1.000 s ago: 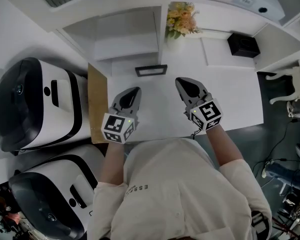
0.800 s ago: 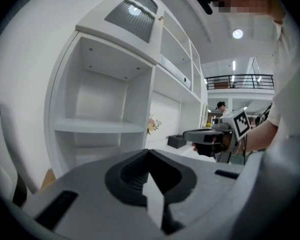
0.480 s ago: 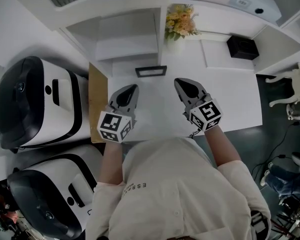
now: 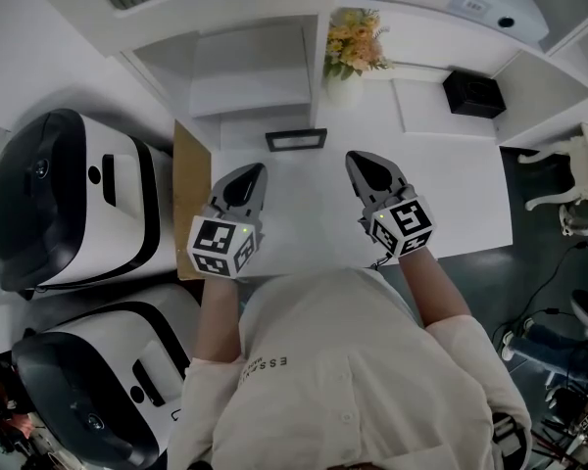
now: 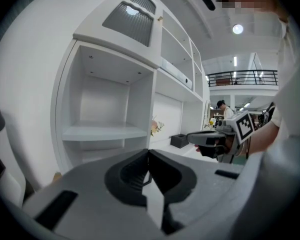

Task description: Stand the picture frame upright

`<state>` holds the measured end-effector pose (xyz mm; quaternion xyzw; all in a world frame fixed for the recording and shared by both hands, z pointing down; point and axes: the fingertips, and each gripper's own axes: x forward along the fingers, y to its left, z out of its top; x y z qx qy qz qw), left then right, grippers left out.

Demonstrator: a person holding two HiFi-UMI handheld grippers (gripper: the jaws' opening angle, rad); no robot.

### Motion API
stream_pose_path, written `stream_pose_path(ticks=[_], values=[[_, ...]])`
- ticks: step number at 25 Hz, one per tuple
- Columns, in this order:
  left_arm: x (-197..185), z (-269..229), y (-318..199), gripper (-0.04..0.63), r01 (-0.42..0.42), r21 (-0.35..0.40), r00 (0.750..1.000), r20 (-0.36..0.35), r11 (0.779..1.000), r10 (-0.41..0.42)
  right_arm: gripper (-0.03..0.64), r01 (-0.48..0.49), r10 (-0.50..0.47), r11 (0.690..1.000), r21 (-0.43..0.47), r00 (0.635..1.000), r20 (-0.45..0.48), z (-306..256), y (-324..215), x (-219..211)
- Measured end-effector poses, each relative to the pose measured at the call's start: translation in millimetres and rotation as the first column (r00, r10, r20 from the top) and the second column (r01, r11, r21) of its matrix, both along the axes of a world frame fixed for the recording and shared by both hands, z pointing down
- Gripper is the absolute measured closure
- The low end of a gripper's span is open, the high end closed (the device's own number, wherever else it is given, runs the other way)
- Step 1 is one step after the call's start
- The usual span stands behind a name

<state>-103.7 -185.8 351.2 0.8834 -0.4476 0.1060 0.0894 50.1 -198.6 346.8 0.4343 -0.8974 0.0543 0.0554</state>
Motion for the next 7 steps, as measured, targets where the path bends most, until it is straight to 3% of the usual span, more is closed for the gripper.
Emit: stream_pose_path(ticks=[7], values=[[2.2,-4.6,5.3,0.592,-0.023,0.011,0.999,-0.036,1.000,0.023,0.603,0.015,-0.015,1.000,0.005,1.000,-0.007,-1.1,5.4,-3.1]])
